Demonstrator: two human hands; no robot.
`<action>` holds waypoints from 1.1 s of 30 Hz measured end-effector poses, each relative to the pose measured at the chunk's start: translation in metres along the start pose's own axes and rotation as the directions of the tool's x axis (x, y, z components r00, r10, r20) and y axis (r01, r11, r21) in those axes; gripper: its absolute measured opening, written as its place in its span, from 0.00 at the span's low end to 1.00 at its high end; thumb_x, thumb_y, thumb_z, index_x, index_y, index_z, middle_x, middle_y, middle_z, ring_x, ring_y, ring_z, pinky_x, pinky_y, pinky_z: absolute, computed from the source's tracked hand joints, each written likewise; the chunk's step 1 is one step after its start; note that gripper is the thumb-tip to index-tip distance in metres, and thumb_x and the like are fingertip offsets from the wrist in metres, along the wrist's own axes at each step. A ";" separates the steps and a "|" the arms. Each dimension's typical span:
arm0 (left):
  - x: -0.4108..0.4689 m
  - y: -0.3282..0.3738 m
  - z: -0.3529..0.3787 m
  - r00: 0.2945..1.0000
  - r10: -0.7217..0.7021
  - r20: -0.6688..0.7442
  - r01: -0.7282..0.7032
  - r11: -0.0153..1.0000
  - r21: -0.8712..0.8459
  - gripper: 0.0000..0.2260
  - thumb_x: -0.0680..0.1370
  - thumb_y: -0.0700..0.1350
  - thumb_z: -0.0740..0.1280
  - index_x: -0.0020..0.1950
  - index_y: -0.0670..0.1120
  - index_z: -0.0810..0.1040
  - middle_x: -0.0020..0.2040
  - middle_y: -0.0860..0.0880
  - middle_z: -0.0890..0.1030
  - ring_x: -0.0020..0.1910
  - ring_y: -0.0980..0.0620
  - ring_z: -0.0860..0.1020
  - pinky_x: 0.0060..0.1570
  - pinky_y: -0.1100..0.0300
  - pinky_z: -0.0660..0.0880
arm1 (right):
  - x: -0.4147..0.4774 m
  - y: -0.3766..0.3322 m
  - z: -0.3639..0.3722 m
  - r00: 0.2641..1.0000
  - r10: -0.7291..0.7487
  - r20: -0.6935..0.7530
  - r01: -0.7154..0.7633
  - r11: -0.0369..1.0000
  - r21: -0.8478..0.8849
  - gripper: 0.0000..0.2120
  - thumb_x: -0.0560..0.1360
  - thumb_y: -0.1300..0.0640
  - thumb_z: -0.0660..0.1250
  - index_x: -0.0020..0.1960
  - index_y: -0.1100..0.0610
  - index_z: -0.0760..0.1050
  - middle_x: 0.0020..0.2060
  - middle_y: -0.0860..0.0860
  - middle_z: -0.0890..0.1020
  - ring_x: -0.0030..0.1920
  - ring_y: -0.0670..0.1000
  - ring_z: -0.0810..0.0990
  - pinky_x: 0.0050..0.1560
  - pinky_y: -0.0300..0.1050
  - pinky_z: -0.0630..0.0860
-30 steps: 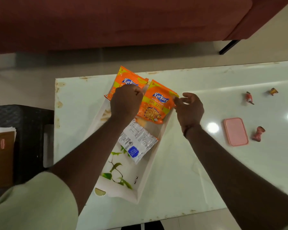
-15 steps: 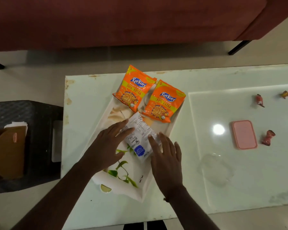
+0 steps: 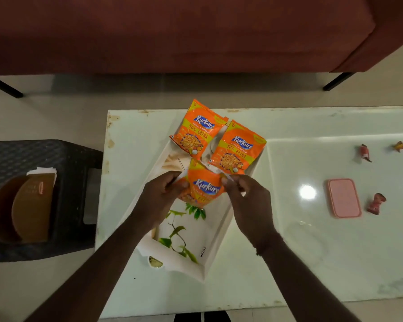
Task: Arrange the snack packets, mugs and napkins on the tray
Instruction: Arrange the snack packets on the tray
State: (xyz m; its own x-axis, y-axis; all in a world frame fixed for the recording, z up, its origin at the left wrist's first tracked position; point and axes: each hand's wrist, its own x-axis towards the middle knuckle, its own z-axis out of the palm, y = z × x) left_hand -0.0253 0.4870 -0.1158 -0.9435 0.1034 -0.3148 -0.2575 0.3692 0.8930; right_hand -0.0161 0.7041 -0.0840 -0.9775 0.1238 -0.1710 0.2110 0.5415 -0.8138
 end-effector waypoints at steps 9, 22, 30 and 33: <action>0.045 0.003 0.020 0.966 -0.111 -0.232 0.187 0.923 0.337 0.14 0.82 0.50 0.57 0.43 0.47 0.78 0.39 0.53 0.78 0.38 0.54 0.74 0.33 0.71 0.63 | 0.088 -0.008 0.017 0.994 0.084 0.071 -0.044 0.894 -0.446 0.21 0.81 0.42 0.57 0.44 0.55 0.78 0.46 0.52 0.84 0.51 0.57 0.79 0.55 0.49 0.68; 0.068 -0.003 0.047 0.904 -0.017 -0.428 0.226 0.868 0.442 0.18 0.82 0.55 0.57 0.53 0.45 0.82 0.47 0.45 0.81 0.49 0.46 0.78 0.46 0.47 0.78 | 0.108 0.021 0.026 0.991 0.022 -0.129 -0.075 0.902 -0.424 0.17 0.81 0.45 0.59 0.63 0.50 0.78 0.60 0.54 0.78 0.63 0.58 0.73 0.62 0.56 0.65; 0.009 -0.022 0.045 0.897 0.345 -0.277 -0.083 0.747 0.659 0.17 0.80 0.50 0.62 0.68 0.48 0.71 0.67 0.47 0.73 0.65 0.49 0.72 0.57 0.54 0.73 | -0.009 0.044 0.045 0.875 -0.464 0.136 0.448 0.672 -0.590 0.20 0.78 0.50 0.66 0.69 0.51 0.70 0.70 0.53 0.73 0.72 0.56 0.67 0.66 0.57 0.66; -0.005 -0.036 0.052 0.947 0.320 -0.011 -0.204 0.630 0.749 0.24 0.80 0.49 0.59 0.76 0.48 0.62 0.77 0.48 0.63 0.75 0.49 0.62 0.67 0.52 0.69 | -0.028 0.054 0.062 0.868 -0.381 0.317 0.492 0.582 -0.647 0.28 0.79 0.48 0.65 0.76 0.53 0.64 0.77 0.52 0.64 0.79 0.56 0.58 0.73 0.61 0.61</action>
State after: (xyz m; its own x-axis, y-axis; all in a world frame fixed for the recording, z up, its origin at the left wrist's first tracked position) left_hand -0.0007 0.5210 -0.1633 -0.9786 0.2057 -0.0089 0.1864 0.9034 0.3861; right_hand 0.0219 0.6782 -0.1574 -0.9319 -0.3625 -0.0146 -0.3527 0.9145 -0.1984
